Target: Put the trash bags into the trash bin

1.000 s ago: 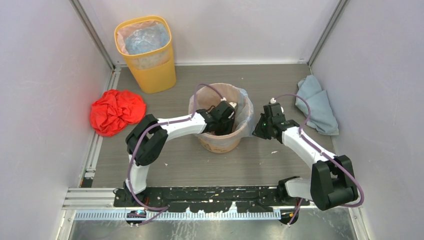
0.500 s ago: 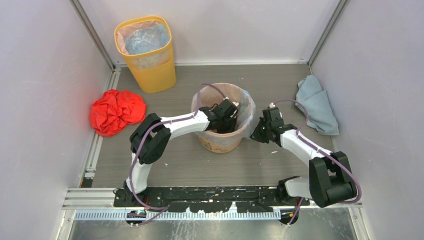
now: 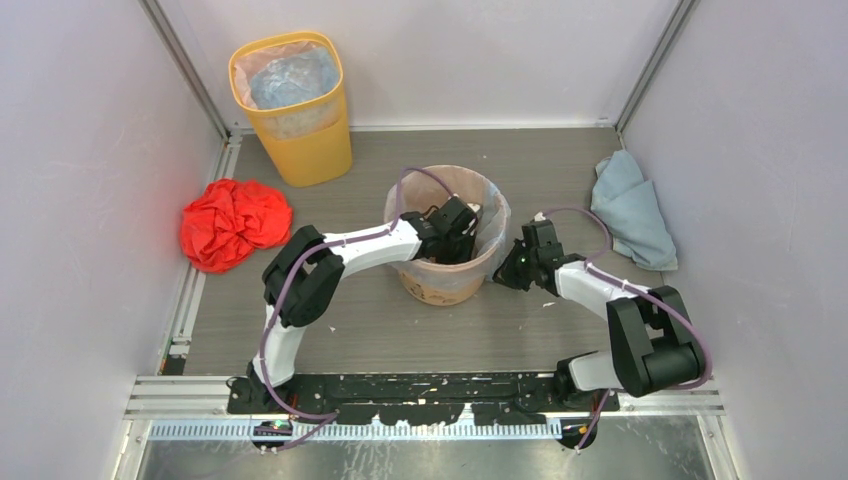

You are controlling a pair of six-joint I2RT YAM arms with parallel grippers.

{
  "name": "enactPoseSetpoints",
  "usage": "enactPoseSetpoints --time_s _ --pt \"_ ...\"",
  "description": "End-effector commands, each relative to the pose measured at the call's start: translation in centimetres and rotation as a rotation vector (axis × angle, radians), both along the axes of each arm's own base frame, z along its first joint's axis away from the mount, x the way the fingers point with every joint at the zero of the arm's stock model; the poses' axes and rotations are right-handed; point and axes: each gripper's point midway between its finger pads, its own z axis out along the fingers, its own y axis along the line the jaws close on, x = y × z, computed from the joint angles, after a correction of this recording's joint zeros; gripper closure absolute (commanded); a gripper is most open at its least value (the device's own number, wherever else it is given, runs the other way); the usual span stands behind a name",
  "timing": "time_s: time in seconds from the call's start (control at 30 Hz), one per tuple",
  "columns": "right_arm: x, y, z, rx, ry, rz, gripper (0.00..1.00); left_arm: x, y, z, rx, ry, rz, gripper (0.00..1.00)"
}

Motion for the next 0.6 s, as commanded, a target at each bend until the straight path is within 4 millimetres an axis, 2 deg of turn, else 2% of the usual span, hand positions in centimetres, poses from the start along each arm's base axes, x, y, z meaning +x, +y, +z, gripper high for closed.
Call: enactPoseSetpoints --time_s 0.0,0.2,0.43,0.5,0.57 --pt "0.2 0.5 -0.9 0.037 0.003 -0.010 1.00 0.3 -1.4 1.2 -0.049 -0.009 -0.008 1.00" --pt "0.1 0.4 -1.5 0.035 0.013 -0.014 0.99 0.3 -1.4 1.3 -0.050 -0.010 -0.009 1.00" --pt "0.3 0.2 -0.7 0.019 -0.001 -0.013 0.98 0.2 -1.4 1.2 -0.047 -0.008 -0.013 1.00" --pt "0.4 -0.1 0.1 0.001 -0.017 -0.017 0.80 0.1 -1.3 1.0 -0.045 -0.005 -0.013 1.00" --pt "0.7 -0.8 1.3 -0.036 -0.043 -0.019 0.68 0.1 -1.3 0.8 -0.039 -0.002 -0.014 1.00"
